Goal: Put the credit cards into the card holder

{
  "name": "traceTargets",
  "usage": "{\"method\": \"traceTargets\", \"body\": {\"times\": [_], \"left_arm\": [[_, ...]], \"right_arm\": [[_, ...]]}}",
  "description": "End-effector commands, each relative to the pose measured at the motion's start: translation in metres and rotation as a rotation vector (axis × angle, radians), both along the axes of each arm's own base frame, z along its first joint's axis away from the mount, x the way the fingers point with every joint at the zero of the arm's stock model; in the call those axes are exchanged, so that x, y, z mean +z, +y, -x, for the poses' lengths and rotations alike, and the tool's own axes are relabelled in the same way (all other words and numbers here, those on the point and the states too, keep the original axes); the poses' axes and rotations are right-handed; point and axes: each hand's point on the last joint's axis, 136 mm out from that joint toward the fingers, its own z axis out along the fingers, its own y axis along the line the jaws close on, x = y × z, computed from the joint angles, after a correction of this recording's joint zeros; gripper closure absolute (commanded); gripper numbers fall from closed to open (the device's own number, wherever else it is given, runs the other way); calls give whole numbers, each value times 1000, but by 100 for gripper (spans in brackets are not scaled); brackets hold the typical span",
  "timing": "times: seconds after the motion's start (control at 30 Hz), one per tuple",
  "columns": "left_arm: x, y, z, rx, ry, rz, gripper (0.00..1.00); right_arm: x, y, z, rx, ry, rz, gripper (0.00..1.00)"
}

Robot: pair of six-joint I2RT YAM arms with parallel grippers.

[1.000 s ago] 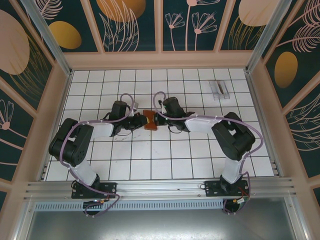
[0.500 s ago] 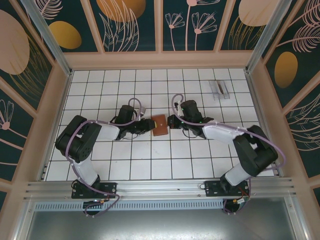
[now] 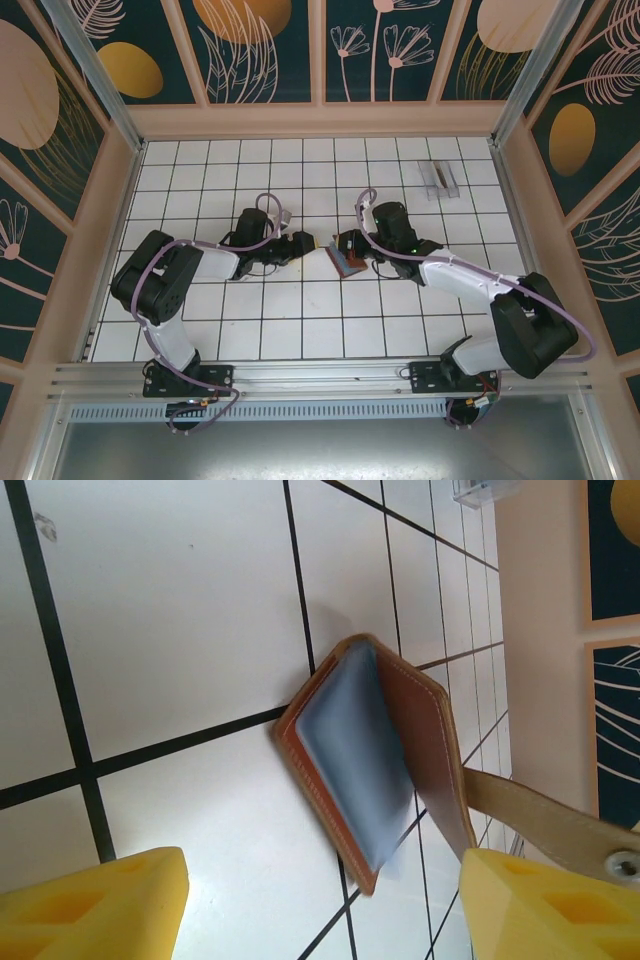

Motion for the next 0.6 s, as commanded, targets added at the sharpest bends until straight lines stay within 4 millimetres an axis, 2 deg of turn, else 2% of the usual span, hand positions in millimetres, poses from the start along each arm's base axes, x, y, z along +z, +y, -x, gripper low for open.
{"method": "traceTargets", "body": {"times": [0.0, 0.1, 0.2, 0.23, 0.33, 0.43, 0.57], "left_arm": [[-8, 0, -8, 11, -13, -17, 30], [-17, 0, -9, 14, 3, -31, 32], [-17, 1, -10, 18, -2, -35, 33], [-18, 1, -10, 19, -3, -39, 33], [-15, 1, -11, 12, -11, -47, 33], [-8, 1, -11, 9, -27, -41, 34], [-2, 8, -9, 37, -32, -48, 35]], "right_arm": [[-5, -7, -2, -17, -5, 8, 100], [-9, -17, -5, -46, -1, 29, 100], [-12, -26, -4, -60, 15, 29, 100], [-12, -37, -12, -94, 21, 24, 100], [-9, -50, -15, -109, 61, -23, 100], [4, -41, -11, -54, 77, -65, 100], [23, -15, -5, -55, 100, -137, 100]]}}
